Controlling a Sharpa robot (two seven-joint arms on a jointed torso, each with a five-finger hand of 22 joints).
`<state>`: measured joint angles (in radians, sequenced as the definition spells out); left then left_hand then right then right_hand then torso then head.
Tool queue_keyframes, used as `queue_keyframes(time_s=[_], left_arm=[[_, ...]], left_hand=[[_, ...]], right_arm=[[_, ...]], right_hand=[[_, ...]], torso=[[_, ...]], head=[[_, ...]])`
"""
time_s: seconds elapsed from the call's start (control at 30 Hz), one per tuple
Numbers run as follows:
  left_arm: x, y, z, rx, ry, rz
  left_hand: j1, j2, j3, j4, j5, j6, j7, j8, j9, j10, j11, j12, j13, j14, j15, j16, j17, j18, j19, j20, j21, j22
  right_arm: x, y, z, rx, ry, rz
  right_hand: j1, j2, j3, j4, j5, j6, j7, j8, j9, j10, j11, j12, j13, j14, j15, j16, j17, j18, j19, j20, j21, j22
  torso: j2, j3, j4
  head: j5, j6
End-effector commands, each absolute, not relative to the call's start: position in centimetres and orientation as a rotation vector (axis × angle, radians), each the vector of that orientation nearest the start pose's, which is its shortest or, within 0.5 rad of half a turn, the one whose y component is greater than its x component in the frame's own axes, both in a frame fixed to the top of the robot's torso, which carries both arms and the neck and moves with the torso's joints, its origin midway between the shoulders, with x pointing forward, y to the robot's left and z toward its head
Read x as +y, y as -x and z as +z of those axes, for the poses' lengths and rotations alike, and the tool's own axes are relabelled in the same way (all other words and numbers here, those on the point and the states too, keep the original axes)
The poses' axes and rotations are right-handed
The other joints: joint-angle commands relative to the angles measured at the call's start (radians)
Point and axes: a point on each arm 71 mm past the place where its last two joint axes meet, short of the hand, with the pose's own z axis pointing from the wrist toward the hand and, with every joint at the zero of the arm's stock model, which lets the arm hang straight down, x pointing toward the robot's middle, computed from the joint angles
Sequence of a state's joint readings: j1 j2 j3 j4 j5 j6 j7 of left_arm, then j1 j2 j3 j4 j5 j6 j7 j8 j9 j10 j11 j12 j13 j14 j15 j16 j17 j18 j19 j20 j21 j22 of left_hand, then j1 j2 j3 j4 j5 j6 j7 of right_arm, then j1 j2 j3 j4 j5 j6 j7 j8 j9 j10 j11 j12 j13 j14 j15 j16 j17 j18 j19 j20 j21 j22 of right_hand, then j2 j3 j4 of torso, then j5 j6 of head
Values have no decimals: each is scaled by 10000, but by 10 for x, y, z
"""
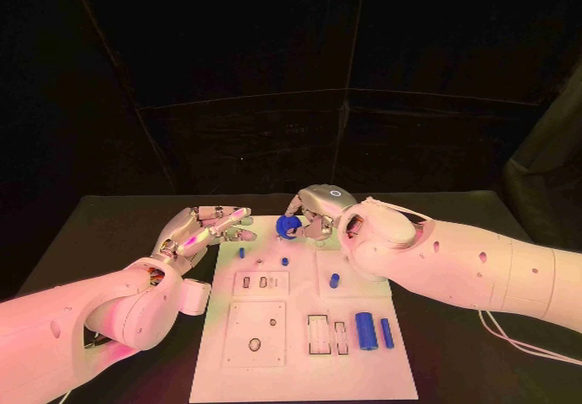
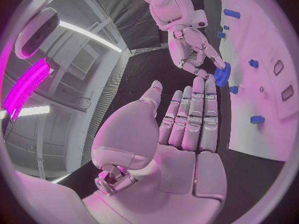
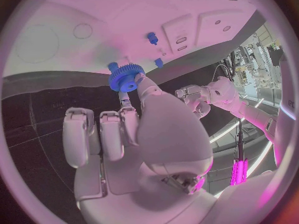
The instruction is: Assemble the parts on the task board
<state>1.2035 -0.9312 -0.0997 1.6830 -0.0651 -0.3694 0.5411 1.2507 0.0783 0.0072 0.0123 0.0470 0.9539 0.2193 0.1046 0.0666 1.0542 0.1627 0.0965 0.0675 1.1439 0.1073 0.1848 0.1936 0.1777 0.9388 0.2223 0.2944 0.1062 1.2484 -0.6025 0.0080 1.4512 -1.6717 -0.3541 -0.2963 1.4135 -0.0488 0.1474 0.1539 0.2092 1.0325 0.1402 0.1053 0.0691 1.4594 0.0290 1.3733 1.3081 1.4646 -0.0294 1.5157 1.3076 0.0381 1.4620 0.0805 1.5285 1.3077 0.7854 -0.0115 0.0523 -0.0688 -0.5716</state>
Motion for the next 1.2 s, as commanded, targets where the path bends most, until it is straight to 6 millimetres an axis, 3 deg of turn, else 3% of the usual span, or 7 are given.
queue_keyframes(time_s=[0.03,0.53,1.2], left_arm=[[206,-451,-174,13648,9622,-16212],[205,-452,-174,13656,9615,-16227],[206,-452,-174,13644,9624,-16194]], left_hand=[[75,4,6,-46,35,28,18,-55,-5,38,27,-32,-2,-5,64,-34,17,62,9,41,-57,-9],[75,4,6,-46,35,28,18,-55,-5,38,27,-32,-2,-5,64,-34,17,62,9,41,-57,-9],[75,4,6,-46,35,28,18,-55,-5,38,27,-32,-2,-5,64,-34,17,62,9,41,-57,-9]], right_arm=[[-97,-510,-138,14579,2683,5464],[-72,-519,-151,15404,3203,5160],[-74,-521,-155,15758,3289,4699]], right_hand=[[-82,-18,63,-1,2,590,-230,-49,24,-49,40,-77,530,798,-44,31,1387,-156,380,-7,58,1645],[-296,-217,94,6,-114,439,-153,-199,-7,-156,105,-263,392,782,5,-4,1325,-150,355,28,47,1619],[-701,-564,-79,64,-144,70,-47,-421,-35,-417,204,-712,37,771,89,-35,1286,-135,304,107,21,1565]], torso=[[8,6,11],[10,11,10],[11,13,-9]], head=[[18,-19],[53,-96],[76,-141]])
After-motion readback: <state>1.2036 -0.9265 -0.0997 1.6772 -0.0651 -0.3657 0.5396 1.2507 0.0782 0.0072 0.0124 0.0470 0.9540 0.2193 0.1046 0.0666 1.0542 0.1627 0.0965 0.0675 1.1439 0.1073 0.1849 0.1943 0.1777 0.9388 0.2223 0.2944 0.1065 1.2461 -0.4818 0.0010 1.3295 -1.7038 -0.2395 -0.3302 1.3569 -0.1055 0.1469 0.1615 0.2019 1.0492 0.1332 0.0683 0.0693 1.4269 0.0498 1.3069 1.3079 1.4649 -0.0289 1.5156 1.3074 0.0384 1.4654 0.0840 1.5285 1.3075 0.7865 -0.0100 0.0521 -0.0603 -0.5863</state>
